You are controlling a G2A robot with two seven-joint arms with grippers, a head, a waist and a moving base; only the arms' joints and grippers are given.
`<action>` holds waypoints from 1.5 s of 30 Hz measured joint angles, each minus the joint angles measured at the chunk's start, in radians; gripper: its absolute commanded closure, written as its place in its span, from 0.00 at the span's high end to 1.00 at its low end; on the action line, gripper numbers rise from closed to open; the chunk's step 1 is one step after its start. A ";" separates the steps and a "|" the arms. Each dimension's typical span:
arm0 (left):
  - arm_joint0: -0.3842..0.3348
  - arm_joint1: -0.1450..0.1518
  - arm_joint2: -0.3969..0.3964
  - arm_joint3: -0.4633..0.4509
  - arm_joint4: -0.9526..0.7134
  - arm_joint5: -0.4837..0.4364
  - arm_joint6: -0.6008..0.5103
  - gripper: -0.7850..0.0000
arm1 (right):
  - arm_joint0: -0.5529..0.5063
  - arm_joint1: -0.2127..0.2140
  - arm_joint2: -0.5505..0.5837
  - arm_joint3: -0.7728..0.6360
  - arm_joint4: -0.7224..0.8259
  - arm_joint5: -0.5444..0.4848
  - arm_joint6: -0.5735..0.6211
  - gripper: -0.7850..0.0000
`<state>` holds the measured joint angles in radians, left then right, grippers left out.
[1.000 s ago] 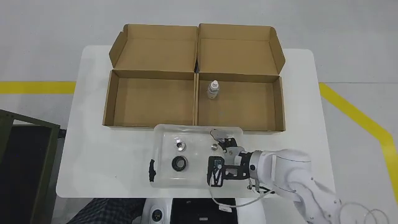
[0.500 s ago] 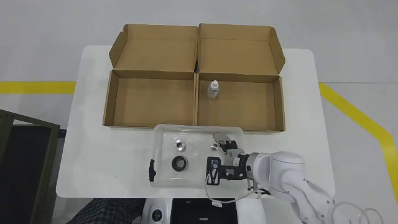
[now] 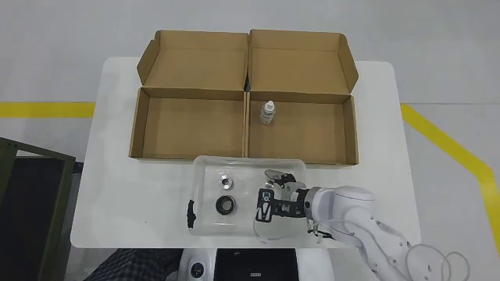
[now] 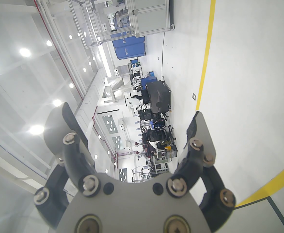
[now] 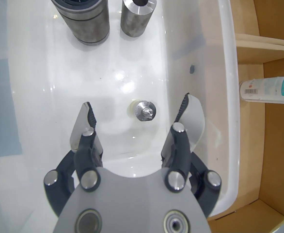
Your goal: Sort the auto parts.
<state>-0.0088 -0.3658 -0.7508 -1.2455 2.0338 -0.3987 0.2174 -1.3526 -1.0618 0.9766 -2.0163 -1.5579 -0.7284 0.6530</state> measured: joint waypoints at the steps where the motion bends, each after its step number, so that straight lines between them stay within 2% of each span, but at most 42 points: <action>1: 0.000 0.000 0.000 0.000 0.000 0.000 0.000 1.00 | 0.004 -0.001 -0.004 0.004 -0.002 0.004 0.003 0.62; 5: 0.000 0.000 0.000 0.000 0.000 0.000 0.000 1.00 | 0.019 -0.005 -0.021 0.016 -0.022 0.020 0.020 0.49; 8: 0.000 0.000 0.000 0.000 0.000 0.000 0.000 1.00 | 0.027 -0.008 -0.033 0.022 -0.031 0.028 0.029 0.47; 11: 0.000 0.000 0.000 0.000 0.000 0.000 0.000 1.00 | 0.034 -0.011 -0.042 0.027 -0.032 0.031 0.035 0.41; 12: 0.000 0.000 0.000 0.000 0.000 0.000 0.000 1.00 | 0.036 -0.011 -0.045 0.030 -0.033 0.031 0.038 0.34; 15: 0.000 0.000 0.000 0.000 0.000 0.000 0.000 1.00 | 0.043 -0.014 -0.052 0.034 -0.033 0.032 0.043 0.00; 23: 0.000 0.000 0.000 0.000 0.000 0.000 0.000 1.00 | 0.050 -0.017 -0.060 0.027 -0.027 0.030 0.040 0.00; 29: 0.000 0.000 0.000 0.000 0.000 0.000 0.000 1.00 | 0.029 -0.009 -0.016 0.001 0.040 0.005 -0.019 0.00; 38: 0.000 0.000 0.000 0.000 0.000 0.000 0.000 1.00 | -0.021 0.008 0.077 -0.019 0.160 -0.044 -0.166 0.00; 45: 0.000 0.000 0.000 0.000 0.000 0.000 0.000 1.00 | -0.030 0.013 0.124 0.005 0.302 -0.091 -0.324 0.00</action>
<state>-0.0088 -0.3658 -0.7508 -1.2455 2.0338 -0.3987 0.2174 -1.3828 -1.0491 1.1008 -2.0115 -1.2556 -0.8194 0.3289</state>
